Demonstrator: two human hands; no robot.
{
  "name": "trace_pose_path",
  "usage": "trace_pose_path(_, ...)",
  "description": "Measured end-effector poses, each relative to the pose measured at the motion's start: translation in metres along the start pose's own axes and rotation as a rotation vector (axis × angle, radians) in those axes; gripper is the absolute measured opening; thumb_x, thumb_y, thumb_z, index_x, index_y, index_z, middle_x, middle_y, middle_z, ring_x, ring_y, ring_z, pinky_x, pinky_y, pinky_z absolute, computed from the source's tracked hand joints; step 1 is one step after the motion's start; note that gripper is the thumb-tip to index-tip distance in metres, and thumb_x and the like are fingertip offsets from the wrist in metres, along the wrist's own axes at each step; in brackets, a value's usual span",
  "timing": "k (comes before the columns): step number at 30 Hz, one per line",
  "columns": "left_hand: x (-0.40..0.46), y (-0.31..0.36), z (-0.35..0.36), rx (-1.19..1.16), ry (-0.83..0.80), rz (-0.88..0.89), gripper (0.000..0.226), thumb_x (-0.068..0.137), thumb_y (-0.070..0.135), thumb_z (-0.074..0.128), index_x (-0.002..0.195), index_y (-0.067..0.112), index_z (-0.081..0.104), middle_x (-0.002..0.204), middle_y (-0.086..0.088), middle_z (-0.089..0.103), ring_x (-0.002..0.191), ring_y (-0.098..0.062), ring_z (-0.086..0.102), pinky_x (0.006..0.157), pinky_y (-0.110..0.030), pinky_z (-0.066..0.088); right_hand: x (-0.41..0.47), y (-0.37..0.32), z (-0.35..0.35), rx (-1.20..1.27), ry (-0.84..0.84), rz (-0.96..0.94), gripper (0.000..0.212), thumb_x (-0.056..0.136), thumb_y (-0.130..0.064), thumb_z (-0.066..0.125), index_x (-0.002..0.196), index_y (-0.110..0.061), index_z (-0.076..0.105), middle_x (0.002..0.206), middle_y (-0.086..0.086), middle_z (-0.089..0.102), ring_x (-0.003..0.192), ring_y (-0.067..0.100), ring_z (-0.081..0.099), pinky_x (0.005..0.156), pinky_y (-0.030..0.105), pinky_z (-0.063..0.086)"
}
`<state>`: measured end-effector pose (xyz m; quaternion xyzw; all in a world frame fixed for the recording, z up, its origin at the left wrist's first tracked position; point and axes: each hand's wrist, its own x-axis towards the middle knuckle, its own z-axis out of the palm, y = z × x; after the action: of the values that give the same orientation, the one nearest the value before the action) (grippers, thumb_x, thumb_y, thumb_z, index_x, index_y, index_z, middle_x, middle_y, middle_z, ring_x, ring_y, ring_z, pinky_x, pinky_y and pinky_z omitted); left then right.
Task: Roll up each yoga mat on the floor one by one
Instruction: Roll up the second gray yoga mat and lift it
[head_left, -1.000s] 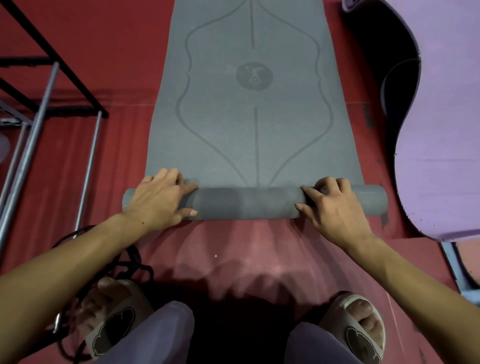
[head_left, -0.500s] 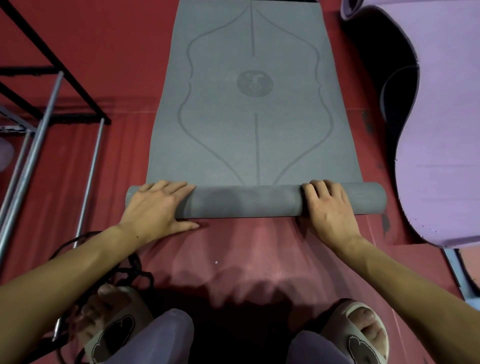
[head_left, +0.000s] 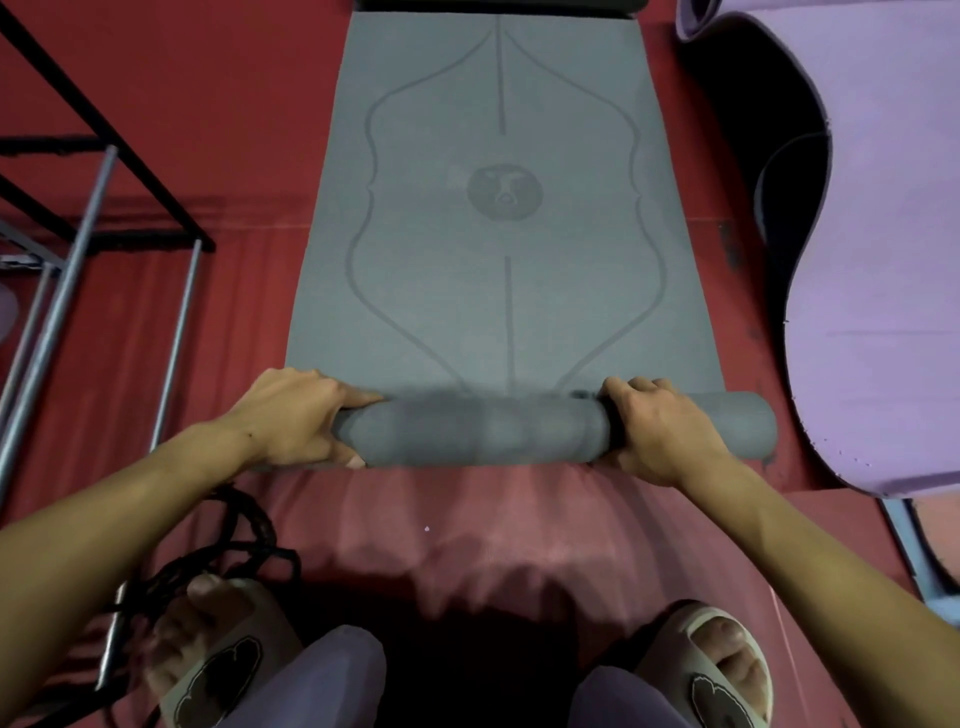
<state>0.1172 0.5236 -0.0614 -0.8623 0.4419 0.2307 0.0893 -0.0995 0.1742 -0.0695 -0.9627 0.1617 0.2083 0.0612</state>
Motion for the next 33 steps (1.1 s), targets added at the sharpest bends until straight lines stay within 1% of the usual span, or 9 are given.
trace_pose_path(4,-0.008,0.003,-0.001,-0.103,-0.127,0.039,0.086,0.060,0.082,0.072,0.138,0.077,0.035,0.122,0.037,0.066,0.116,-0.004,0.064,0.090,-0.031,0.048,-0.013,-0.004,-0.003,0.013,-0.144,-0.009,0.063,0.074,-0.047,0.080,0.124,-0.022,0.052,0.116,0.007,0.063,0.108,0.035,0.061,0.088,0.040,0.051)
trace_pose_path(8,-0.013,0.001,-0.003,-0.269,-0.323,0.036,0.078,0.059,0.075,0.082,0.125,0.086,0.040,0.116,0.046,0.062,0.116,0.004,0.061,0.102,-0.030,0.046,-0.016,-0.010,-0.008,0.014,-0.329,-0.015,0.073,0.063,-0.053,0.085,0.124,-0.027,0.053,0.116,0.004,0.066,0.111,0.031,0.064,0.086,0.038,0.054)
trace_pose_path(12,-0.015,0.001,-0.003,-0.327,-0.366,0.031,0.077,0.064,0.073,0.083,0.125,0.088,0.037,0.119,0.053,0.056,0.118,0.010,0.055,0.102,-0.028,0.042,-0.018,-0.014,-0.009,0.006,-0.343,-0.010,0.081,0.064,-0.056,0.085,0.135,-0.035,0.053,0.123,0.001,0.062,0.118,0.028,0.061,0.096,0.040,0.054)
trace_pose_path(16,-0.015,-0.001,-0.002,-0.297,-0.289,0.030,0.085,0.059,0.081,0.080,0.134,0.078,0.041,0.129,0.051,0.052,0.126,0.009,0.052,0.102,-0.031,0.042,-0.024,-0.017,-0.013,-0.127,-0.248,-0.016,0.089,0.072,-0.064,0.081,0.150,-0.049,0.041,0.129,0.003,0.046,0.124,0.029,0.045,0.100,0.044,0.048)
trace_pose_path(20,-0.013,-0.010,0.002,-0.340,-0.178,-0.055,0.110,0.034,0.103,0.060,0.136,0.062,0.053,0.127,0.040,0.059,0.126,0.004,0.057,0.100,-0.034,0.048,-0.022,-0.020,-0.020,-0.046,-0.150,0.030,0.084,0.073,-0.051,0.087,0.141,-0.033,0.040,0.124,0.003,0.049,0.116,0.028,0.057,0.085,0.043,0.049)
trace_pose_path(24,-0.012,-0.018,0.002,-0.417,-0.086,-0.107,0.103,0.034,0.106,0.062,0.127,0.061,0.060,0.113,0.041,0.064,0.112,0.008,0.062,0.098,-0.037,0.055,-0.022,-0.023,-0.023,-0.044,-0.087,0.018,0.068,0.078,-0.045,0.085,0.131,-0.029,0.046,0.121,0.003,0.051,0.115,0.028,0.055,0.086,0.041,0.048)
trace_pose_path(27,-0.013,-0.012,0.001,-0.372,-0.050,-0.082,0.092,0.042,0.097,0.069,0.126,0.061,0.060,0.116,0.040,0.064,0.113,0.008,0.061,0.098,-0.037,0.054,-0.023,-0.025,-0.022,-0.044,-0.071,0.016,0.065,0.080,-0.043,0.085,0.132,-0.029,0.047,0.120,0.003,0.049,0.116,0.027,0.050,0.089,0.043,0.050)
trace_pose_path(31,-0.014,-0.008,0.002,-0.350,0.104,-0.124,0.053,0.063,0.069,0.088,0.108,0.068,0.060,0.106,0.040,0.065,0.105,0.007,0.063,0.089,-0.033,0.054,-0.025,-0.026,-0.021,-0.028,0.004,0.020,0.052,0.086,-0.036,0.078,0.133,-0.036,0.056,0.116,0.001,0.049,0.114,0.027,0.052,0.085,0.042,0.051)
trace_pose_path(33,-0.014,-0.005,-0.002,-0.371,0.155,-0.112,0.052,0.070,0.058,0.090,0.103,0.075,0.053,0.104,0.040,0.065,0.099,0.010,0.062,0.085,-0.034,0.055,-0.025,-0.024,-0.022,0.010,0.043,0.027,0.046,0.090,-0.036,0.074,0.134,-0.041,0.062,0.115,-0.001,0.051,0.113,0.027,0.053,0.083,0.042,0.053)
